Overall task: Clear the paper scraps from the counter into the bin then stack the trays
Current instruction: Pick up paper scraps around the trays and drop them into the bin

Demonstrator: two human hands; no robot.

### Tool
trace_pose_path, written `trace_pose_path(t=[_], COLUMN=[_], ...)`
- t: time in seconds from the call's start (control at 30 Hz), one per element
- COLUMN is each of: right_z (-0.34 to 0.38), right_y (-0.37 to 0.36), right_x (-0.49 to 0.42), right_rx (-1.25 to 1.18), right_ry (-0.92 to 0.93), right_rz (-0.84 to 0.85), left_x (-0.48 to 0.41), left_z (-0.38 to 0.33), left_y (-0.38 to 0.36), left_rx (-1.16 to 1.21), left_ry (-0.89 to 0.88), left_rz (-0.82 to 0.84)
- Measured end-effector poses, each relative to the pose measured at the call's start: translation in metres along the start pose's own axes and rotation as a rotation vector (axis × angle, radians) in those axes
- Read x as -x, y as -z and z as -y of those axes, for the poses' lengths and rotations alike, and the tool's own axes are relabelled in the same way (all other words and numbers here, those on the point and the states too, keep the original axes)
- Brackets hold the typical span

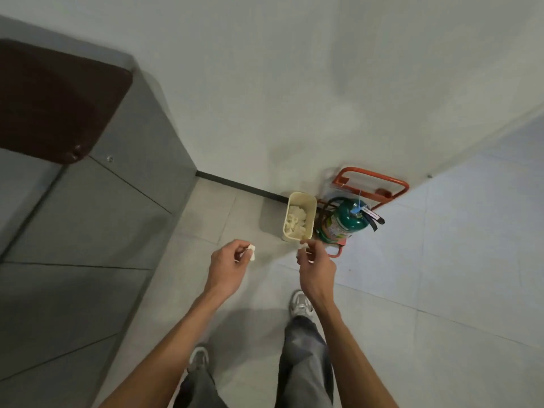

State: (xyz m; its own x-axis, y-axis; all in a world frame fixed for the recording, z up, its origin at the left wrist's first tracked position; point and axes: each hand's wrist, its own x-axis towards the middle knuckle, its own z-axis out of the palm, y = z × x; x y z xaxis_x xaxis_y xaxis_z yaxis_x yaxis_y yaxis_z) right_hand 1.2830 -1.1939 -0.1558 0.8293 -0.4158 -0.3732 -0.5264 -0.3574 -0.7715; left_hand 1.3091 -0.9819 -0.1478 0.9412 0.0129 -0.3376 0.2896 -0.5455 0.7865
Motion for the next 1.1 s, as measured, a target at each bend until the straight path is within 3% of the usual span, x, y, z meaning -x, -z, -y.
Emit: trace_pose_path(t=[0.27, 0.6, 0.67, 0.8, 0.93, 1.1], right_z=[-0.116, -0.213, -0.218, -0.213, -0.185, -0.108], right_y=[-0.025, -0.094, -0.105, -0.116, -0.115, -0.109], right_x=[-0.202, -0.357, -0.375, -0.389, -0.365, -0.284], right_rx=[0.16, 0.436, 0.48, 0.487, 0.461, 0.401], right_ry=[0.017, 0.073, 0.08, 0.092, 0.147, 0.367], right_rz=[0.154, 0.276, 0.321, 0.352, 0.36, 0.398], left_x=[-0.129, -0.268, -0.285, -0.298, -0.276, -0.21], left_z=[0.022, 0.108, 0.107, 0.108, 0.111, 0.106], left_y=[-0.171, -0.319, -0.333, -0.335, -0.294, -0.189], left_rx=[0.152, 0.015, -0.011, -0.036, -0.186, -0.211], left_ry=[0.237, 0.359, 0.391, 0.384, 0.299, 0.223], left_rz=[-0.037, -0.019, 0.052, 0.206, 0.112, -0.043])
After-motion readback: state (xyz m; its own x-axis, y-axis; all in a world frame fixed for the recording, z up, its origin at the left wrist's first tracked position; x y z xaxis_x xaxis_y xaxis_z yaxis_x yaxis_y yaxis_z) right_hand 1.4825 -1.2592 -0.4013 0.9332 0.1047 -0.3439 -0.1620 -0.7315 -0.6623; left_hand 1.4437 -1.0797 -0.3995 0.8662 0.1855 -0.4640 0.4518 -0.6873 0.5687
